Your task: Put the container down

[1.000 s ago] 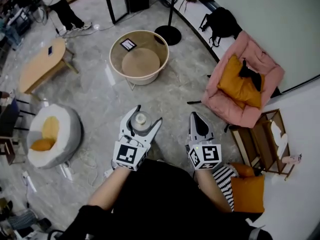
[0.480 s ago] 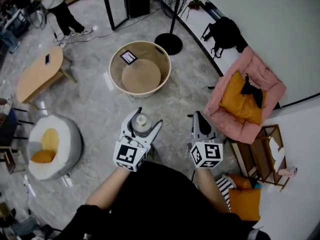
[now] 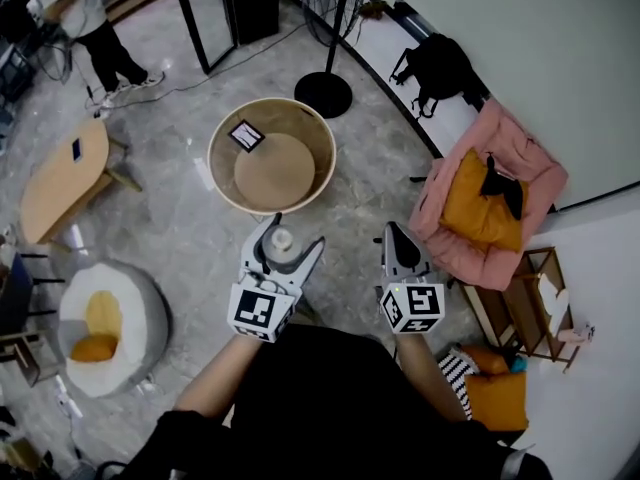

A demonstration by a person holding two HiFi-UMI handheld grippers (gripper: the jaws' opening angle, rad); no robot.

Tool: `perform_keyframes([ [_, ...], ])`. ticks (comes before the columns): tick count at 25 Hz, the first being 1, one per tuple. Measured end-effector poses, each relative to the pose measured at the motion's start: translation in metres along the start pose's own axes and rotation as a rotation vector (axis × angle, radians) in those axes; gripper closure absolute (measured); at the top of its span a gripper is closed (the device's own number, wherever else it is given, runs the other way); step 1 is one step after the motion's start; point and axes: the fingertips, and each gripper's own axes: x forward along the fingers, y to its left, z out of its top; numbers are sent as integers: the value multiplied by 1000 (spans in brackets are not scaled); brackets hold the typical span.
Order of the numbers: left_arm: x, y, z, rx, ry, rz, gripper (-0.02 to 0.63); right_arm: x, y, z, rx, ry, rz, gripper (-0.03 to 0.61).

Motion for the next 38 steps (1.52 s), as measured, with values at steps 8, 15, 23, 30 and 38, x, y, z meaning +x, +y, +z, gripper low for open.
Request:
perform_keyframes([
  [8, 28, 37, 12, 20, -44, -25, 265, 42, 12, 6, -49, 38, 1, 557],
  [15, 36, 57, 1, 18, -31, 39, 265, 74, 6, -13, -37, 125, 25, 555],
  [23, 93, 79, -2, 81, -6, 76, 265, 133, -20, -8, -18, 90, 112, 555],
  [30, 173, 86, 1, 76, 13, 80, 265, 192, -68, 14, -25, 69, 152, 555],
  [38, 247, 106, -3, 50, 56, 114, 265, 254, -104, 14, -11, 113, 212, 555],
])
